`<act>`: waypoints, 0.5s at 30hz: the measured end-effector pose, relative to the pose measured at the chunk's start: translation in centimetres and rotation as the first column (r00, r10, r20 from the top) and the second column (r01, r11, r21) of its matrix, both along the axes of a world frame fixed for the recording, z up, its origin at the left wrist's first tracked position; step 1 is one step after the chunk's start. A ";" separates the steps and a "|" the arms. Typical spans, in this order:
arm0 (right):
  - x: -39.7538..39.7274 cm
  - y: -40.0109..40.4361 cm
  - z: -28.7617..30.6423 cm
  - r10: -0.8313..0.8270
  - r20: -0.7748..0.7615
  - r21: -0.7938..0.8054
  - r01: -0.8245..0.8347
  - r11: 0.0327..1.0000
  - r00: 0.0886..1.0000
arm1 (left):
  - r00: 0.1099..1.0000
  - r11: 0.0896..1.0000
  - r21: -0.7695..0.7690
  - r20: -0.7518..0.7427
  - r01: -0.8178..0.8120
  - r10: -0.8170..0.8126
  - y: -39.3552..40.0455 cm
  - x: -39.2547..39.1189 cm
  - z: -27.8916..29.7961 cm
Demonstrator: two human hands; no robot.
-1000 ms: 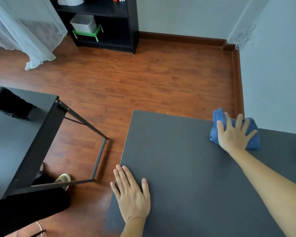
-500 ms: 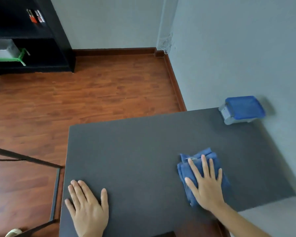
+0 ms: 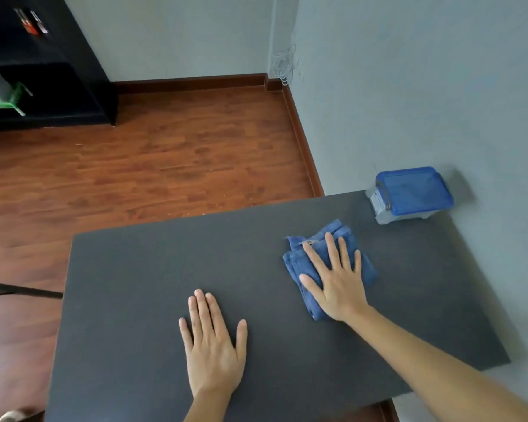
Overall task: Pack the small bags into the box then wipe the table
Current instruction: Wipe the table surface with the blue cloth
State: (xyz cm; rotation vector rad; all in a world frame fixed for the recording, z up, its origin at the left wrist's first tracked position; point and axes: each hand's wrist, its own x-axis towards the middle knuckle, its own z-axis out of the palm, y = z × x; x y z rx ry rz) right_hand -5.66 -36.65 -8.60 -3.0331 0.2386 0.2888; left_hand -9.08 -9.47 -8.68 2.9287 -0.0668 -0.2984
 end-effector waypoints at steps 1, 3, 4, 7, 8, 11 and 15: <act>3.1 -0.4 0.1 -0.079 0.000 0.006 0.079 0.997 0.997 | 1.000 1.000 0.011 0.006 0.015 -0.015 -0.5 0.3 -0.2; 9.1 0.3 0.3 -0.196 0.011 0.056 0.195 0.979 0.981 | 1.000 0.999 0.042 0.019 0.021 -0.022 -1.0 0.6 -0.5; 11.3 1.2 0.3 -0.220 0.002 0.077 0.219 0.973 0.976 | 0.999 0.998 0.055 0.023 0.022 -0.023 -1.1 0.7 -0.6; 11.8 4.5 0.2 -0.032 0.020 0.100 0.030 0.995 0.999 | 1.000 0.997 0.071 -0.004 0.019 -0.019 -1.2 0.7 -0.3; 9.5 5.1 0.2 0.080 0.037 0.111 -0.084 0.990 0.996 | 1.000 0.997 0.069 -0.008 0.015 -0.014 -1.3 0.7 -0.2; -2.0 3.1 -0.5 0.255 0.100 0.107 -0.265 0.958 0.962 | 1.000 0.999 0.054 -0.021 -0.003 0.004 -1.4 0.8 0.1; -13.2 -7.8 -0.1 0.032 0.021 0.003 -0.032 0.999 0.999 | 1.000 1.000 0.025 -0.015 -0.011 0.012 -1.5 0.7 -0.1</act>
